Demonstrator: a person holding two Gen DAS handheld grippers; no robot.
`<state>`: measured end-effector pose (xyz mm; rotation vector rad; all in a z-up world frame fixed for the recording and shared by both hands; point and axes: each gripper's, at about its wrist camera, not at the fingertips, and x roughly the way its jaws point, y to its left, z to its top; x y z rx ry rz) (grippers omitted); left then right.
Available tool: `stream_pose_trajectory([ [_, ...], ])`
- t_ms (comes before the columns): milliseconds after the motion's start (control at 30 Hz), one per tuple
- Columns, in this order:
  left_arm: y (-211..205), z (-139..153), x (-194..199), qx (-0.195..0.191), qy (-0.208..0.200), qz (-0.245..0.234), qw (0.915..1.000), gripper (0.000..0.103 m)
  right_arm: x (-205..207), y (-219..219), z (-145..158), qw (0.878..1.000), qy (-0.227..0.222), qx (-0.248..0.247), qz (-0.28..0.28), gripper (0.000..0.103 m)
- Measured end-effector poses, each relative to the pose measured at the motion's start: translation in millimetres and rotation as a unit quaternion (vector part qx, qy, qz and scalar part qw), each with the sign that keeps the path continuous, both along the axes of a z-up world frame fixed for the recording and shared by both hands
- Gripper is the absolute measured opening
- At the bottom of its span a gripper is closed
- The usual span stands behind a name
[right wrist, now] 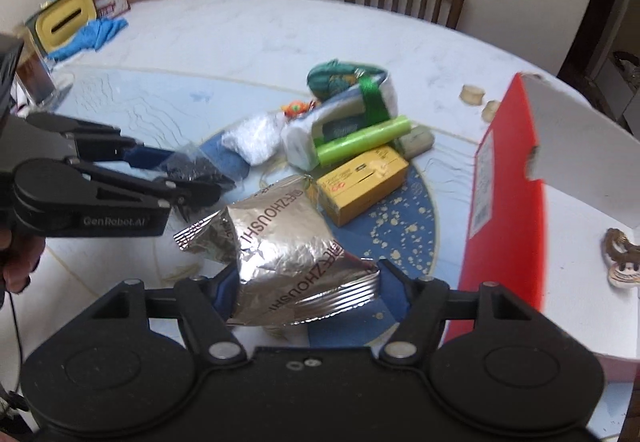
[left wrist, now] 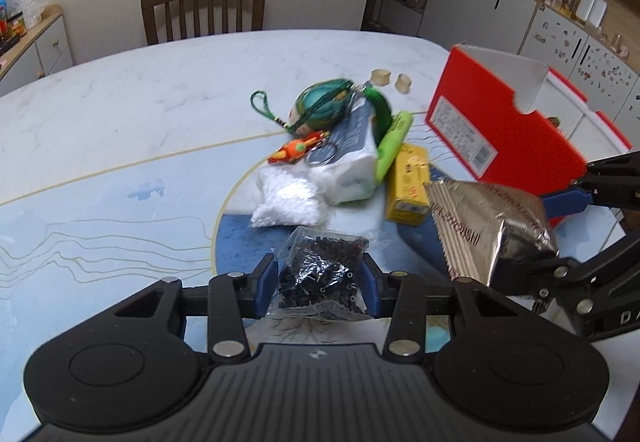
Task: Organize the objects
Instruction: 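Grasp the silver snack bag with the right tool while the left tool grasps the black bead bag, then carry the snack bag with the right tool while the left tool carries the bead bag into the box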
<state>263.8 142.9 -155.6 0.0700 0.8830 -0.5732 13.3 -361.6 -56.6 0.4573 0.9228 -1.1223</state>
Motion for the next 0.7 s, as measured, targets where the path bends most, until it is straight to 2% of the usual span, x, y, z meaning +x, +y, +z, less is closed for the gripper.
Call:
stream_pose_trajectory([
  [333, -13.1, 34.7, -17.5, -0.016, -0.006, -0.006, 0.9998, 0.042, -30.4, 19.9, 42.9, 0.999, -0.028, -0.036, -0.016, 0.068],
  [700, -68.3, 79.7, -25.8, -0.033, -0.032, -0.031, 0.9985, 0.042, -89.3, 27.2, 78.1, 0.996, -0.040, -0.070, -0.046, 0.068],
])
